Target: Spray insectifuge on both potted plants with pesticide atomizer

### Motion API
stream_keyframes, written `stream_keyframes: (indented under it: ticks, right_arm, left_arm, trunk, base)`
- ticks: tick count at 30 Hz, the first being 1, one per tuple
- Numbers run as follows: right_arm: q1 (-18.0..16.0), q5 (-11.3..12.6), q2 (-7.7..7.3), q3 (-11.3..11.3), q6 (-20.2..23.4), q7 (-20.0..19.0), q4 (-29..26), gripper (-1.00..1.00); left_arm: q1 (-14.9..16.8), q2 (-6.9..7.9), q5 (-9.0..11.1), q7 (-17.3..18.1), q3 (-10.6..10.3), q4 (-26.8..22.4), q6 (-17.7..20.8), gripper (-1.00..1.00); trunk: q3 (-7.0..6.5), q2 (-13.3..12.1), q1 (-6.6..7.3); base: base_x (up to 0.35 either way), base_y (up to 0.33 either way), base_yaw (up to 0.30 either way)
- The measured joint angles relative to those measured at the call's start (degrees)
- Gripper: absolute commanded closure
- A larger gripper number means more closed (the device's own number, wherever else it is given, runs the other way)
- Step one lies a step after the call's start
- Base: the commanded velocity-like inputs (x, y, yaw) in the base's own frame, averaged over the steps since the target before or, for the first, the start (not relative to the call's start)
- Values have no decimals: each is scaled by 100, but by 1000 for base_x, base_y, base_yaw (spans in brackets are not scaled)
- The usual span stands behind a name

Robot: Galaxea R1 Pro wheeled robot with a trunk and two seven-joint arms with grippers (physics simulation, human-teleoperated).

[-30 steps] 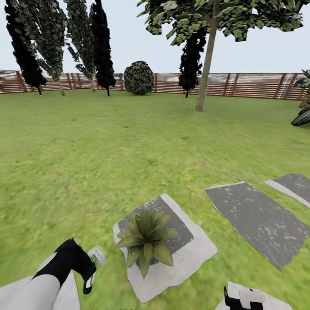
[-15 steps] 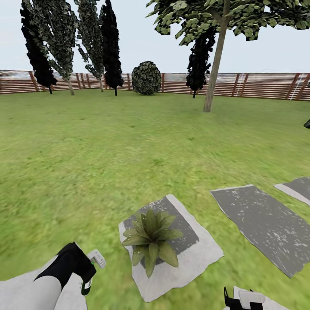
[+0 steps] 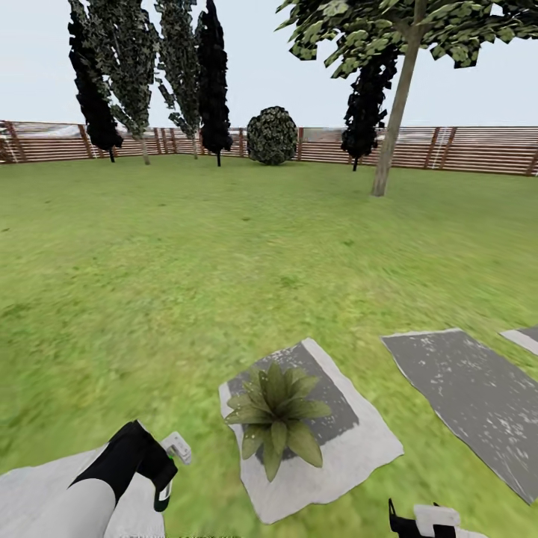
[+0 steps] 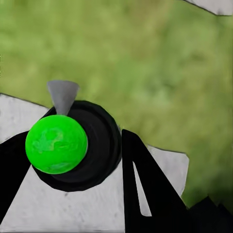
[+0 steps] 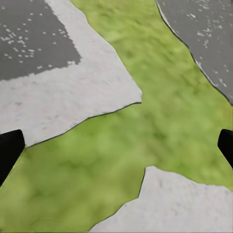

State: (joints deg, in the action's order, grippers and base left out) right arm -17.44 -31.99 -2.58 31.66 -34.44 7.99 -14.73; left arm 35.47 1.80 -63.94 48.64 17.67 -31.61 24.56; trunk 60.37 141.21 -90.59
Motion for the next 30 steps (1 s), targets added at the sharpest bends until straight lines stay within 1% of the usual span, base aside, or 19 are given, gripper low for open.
stream_keyframes:
  ticks: [4, 5, 6, 12, 14, 15, 17, 22, 26, 30]
  right_arm:
    - [0, 0, 2, 0, 0, 1, -1, -100]
    - [0, 0, -4, 1, 0, 1, -2, -100]
    - [1, 0, -9, 1, 0, 1, -4, -100]
    - [1, 0, -15, 0, 0, 2, -5, -100]
    - [4, -3, -15, 0, 0, 1, -2, -100]
    - [3, -7, -14, 0, 0, 1, -3, -100]
    - [5, -4, -15, 0, 0, -2, -2, -100]
    - [3, -1, -15, -1, 0, 2, -4, -100]
    - [5, -1, -15, 0, 0, 3, -5, -100]
    - [6, -1, -15, -1, 0, 2, -4, -100]
  left_arm:
    - [0, 1, 58, -7, 25, -3, 7, 100]
    - [0, -13, 117, -10, 59, -3, 5, 100]
    - [0, -26, 130, -11, 67, -8, 1, 100]
    - [-7, -24, 130, -43, 68, -7, -2, 100]
    - [-8, -33, 132, -197, 65, -5, 1, 100]
    - [-8, -95, 158, -482, 70, 3, 9, 100]
    - [-42, -130, 160, -572, 76, 18, 8, 100]
    - [-124, -187, 183, -588, 80, -5, -7, 100]
    - [-130, -200, 176, -597, 80, -39, -14, 100]
    - [-131, -208, 172, -601, 84, -46, -13, 100]
  trunk:
    - [0, 0, 0]
    - [0, 0, 1]
    - [0, 0, 1]
    - [0, 0, 2]
    - [0, 0, 1]
    - [0, 0, 0]
    - [0, 0, 0]
    - [0, 0, 0]
    - [0, 0, 0]
    - [0, 0, -3]
  base:
    - [20, -16, 74]
    - [135, -136, 9]
    - [156, -164, 6]
    - [157, -188, 1]
    - [80, -60, 0]
    - [17, -11, 0]
    - [3, -2, 0]
    - [0, -34, 0]
    - [-5, -223, 0]
    - [-176, -103, 0]
